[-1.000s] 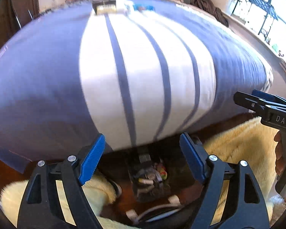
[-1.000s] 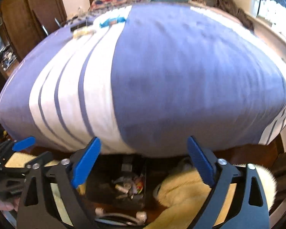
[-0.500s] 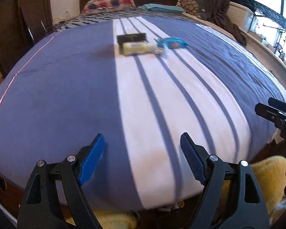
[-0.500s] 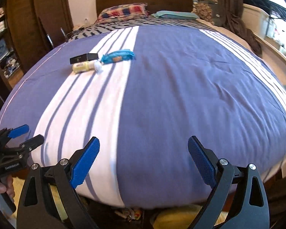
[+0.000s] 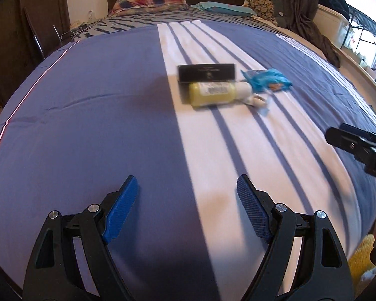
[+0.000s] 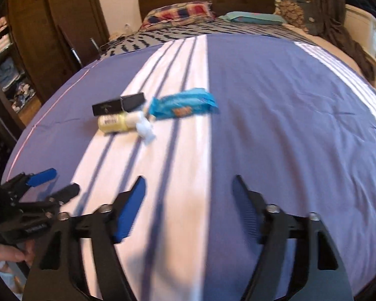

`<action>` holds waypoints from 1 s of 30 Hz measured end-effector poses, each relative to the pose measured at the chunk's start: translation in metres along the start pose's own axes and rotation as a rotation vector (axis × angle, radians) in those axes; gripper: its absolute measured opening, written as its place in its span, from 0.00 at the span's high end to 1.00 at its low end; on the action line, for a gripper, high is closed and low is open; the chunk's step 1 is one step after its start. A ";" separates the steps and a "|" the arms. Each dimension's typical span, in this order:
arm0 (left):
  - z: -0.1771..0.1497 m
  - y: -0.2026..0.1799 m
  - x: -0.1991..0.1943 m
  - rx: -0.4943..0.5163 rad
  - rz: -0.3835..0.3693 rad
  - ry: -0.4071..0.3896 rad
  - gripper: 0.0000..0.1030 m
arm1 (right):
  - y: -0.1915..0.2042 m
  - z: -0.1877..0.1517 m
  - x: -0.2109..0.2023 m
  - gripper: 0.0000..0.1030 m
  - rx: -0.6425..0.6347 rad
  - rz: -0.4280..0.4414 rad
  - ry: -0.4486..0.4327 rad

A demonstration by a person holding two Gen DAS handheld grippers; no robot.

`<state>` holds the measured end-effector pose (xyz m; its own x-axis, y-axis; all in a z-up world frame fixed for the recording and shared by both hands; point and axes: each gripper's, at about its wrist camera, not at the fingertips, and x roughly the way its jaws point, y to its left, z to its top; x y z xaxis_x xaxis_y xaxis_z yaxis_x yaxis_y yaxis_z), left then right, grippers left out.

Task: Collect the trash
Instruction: 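Grasp the yellow bottle with the left gripper while the right grasps the white strap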

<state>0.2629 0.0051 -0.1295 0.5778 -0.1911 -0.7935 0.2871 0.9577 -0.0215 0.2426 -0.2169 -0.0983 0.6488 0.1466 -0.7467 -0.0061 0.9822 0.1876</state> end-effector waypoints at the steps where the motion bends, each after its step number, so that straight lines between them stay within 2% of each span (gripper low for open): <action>1: 0.003 0.002 0.003 -0.001 0.002 0.002 0.25 | 0.006 0.007 0.008 0.46 -0.007 0.015 0.003; 3: 0.009 0.007 0.009 0.001 0.003 0.004 0.25 | 0.015 0.017 0.023 0.54 -0.020 0.035 0.012; 5: 0.014 0.009 0.013 0.008 0.003 0.005 0.25 | 0.023 0.026 0.038 0.58 -0.030 0.049 0.022; 10: 0.027 0.012 0.021 0.016 -0.003 0.001 0.25 | 0.039 0.043 0.073 0.60 -0.051 0.073 0.065; 11: 0.028 0.012 0.022 0.015 -0.004 0.001 0.25 | 0.040 0.044 0.076 0.63 -0.058 0.070 0.067; 14: 0.036 0.011 0.027 0.012 -0.012 0.001 0.25 | 0.040 0.048 0.079 0.82 -0.068 0.069 0.074; 18: 0.043 0.001 0.034 0.021 -0.024 0.002 0.25 | 0.027 0.048 0.066 0.82 -0.100 0.032 0.046; 22: 0.051 -0.016 0.041 0.033 -0.043 0.001 0.25 | -0.002 0.045 0.046 0.82 -0.068 -0.020 0.011; 30: 0.072 -0.047 0.062 0.030 -0.049 0.006 0.18 | -0.046 0.025 0.030 0.82 -0.054 -0.066 0.018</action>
<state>0.3405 -0.0677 -0.1342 0.5585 -0.2359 -0.7953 0.3373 0.9405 -0.0422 0.2810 -0.2605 -0.1135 0.6356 0.0829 -0.7676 -0.0050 0.9946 0.1033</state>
